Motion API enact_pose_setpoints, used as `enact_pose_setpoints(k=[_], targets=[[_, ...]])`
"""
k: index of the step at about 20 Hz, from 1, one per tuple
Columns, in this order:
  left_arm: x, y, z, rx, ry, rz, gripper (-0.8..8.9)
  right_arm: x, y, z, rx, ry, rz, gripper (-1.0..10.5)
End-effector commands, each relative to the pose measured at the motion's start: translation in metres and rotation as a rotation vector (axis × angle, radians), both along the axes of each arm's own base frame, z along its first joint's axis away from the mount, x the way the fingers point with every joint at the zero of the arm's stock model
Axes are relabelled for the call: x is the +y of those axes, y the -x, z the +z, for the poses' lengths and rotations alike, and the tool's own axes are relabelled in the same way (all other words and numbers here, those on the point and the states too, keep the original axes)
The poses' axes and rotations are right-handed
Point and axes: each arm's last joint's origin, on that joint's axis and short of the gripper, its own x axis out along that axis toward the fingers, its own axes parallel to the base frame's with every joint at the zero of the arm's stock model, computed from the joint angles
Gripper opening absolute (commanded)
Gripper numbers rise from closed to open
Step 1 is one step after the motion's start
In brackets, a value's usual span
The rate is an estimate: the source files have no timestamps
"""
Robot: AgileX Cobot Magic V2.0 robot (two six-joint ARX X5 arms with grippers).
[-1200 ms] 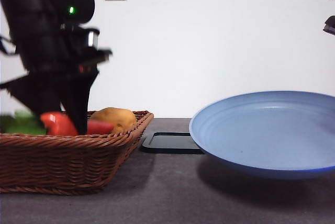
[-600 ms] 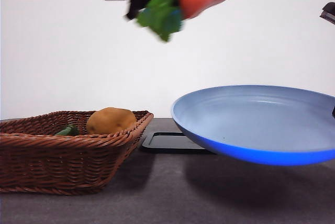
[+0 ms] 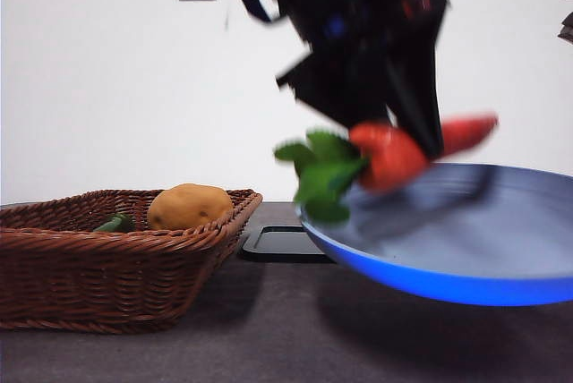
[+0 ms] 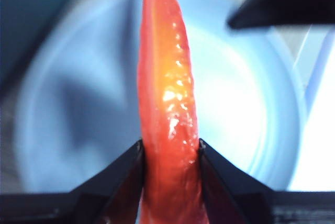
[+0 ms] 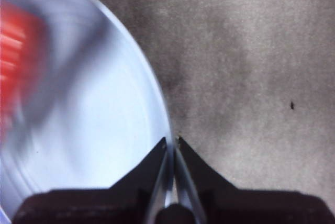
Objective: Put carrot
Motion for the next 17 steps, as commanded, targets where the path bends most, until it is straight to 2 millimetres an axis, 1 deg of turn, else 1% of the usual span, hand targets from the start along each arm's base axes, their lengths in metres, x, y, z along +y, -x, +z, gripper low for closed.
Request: enact_pose_setpoints(k=[1, 2, 3, 5, 6, 9, 11, 13, 15, 17], targets=[[-0.010, 0.001, -0.014, 0.014, -0.034, -0.026, 0.88, 0.001, -0.002, 0.003, -0.015, -0.010, 0.003, 0.0], [-0.011, 0.000, -0.018, 0.021, -0.044, -0.025, 0.92, 0.001, -0.002, 0.003, -0.014, -0.010, 0.003, 0.0], [-0.011, 0.000, -0.019, 0.023, -0.048, -0.025, 1.18, 0.001, -0.002, 0.003, -0.014, -0.011, 0.002, 0.0], [-0.012, 0.000, -0.018, 0.018, -0.040, -0.028, 2.07, 0.001, -0.002, 0.003, -0.011, -0.015, -0.005, 0.0], [-0.013, 0.000, -0.018, 0.016, -0.034, -0.025, 2.21, 0.001, -0.002, 0.003, -0.011, -0.014, -0.005, 0.0], [-0.013, 0.000, -0.018, 0.044, -0.024, 0.022, 2.21, 0.001, -0.002, 0.003, -0.011, -0.014, -0.005, 0.0], [-0.011, 0.002, -0.014, 0.045, -0.026, 0.026, 2.21, 0.001, -0.002, 0.003, -0.002, -0.019, -0.020, 0.0], [-0.001, 0.003, 0.002, 0.026, -0.026, 0.045, 2.21, 0.001, -0.003, 0.002, 0.020, -0.031, -0.047, 0.0], [0.015, 0.007, 0.025, -0.028, -0.016, 0.081, 2.21, 0.002, -0.007, 0.001, 0.041, -0.028, -0.054, 0.0], [0.034, 0.011, 0.052, -0.097, -0.003, 0.123, 2.21, 0.002, -0.018, 0.000, 0.074, -0.020, -0.065, 0.0]])
